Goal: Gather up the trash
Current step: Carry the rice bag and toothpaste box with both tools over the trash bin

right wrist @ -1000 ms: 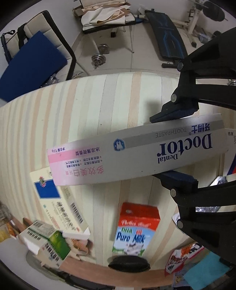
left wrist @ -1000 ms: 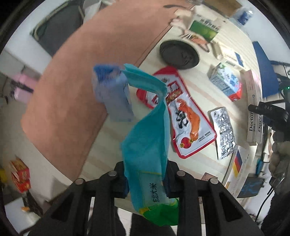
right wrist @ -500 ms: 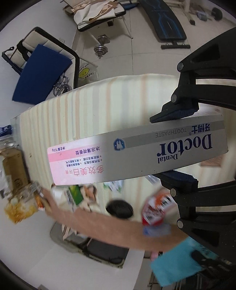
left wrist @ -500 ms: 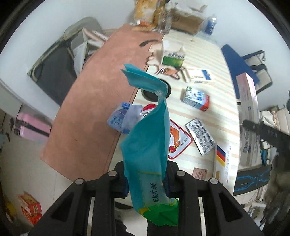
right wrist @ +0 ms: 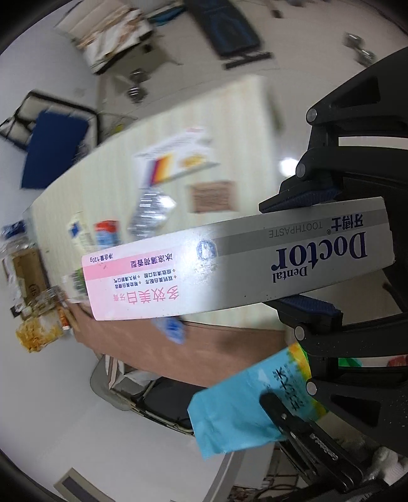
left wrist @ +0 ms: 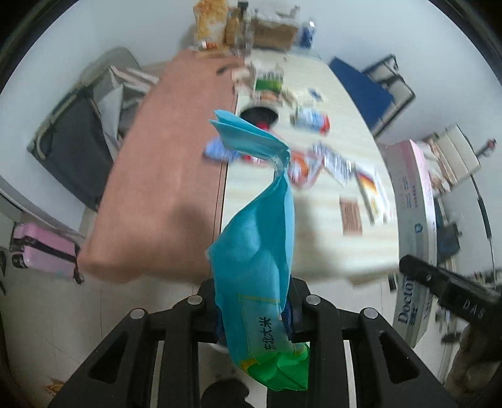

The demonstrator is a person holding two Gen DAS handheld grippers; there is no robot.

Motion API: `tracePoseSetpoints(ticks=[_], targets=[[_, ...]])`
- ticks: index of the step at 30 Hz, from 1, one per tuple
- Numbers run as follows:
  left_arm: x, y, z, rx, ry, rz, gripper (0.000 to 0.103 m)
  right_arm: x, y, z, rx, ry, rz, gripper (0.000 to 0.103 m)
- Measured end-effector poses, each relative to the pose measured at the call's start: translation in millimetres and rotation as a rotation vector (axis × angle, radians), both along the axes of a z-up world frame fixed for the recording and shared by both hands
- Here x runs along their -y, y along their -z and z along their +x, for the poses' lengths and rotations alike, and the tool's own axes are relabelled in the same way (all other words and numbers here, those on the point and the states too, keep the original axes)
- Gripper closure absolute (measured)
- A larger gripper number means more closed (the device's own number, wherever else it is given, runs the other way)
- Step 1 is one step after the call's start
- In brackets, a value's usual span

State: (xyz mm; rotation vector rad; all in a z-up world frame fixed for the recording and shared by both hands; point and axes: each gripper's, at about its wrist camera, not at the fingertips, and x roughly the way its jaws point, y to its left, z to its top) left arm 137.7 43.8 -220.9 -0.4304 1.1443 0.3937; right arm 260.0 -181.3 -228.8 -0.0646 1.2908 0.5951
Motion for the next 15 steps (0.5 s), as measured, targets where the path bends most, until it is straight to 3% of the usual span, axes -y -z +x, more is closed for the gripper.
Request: tracePoseSetpoints(ticks=[4, 7, 11, 15], targets=[[-2, 43, -43, -0.086, 0.029, -0.112, 0.079, 14, 40, -72, -0.092, 0.023, -0.045, 0.052], [-4, 90, -65, -0.156, 0.03, -0.189, 0.079, 25, 91, -127, -0.196, 0.02, -0.115, 0.052], [-7, 177, -78, -0.246, 0.004, -0.288, 0.079, 38, 169, -168, -0.322, 0.008, -0.185, 0.052], [-3, 281, -74, -0.335, 0.006, -0.341, 0.078, 41, 270, -192, -0.434, 0.006, -0.242, 0.052]])
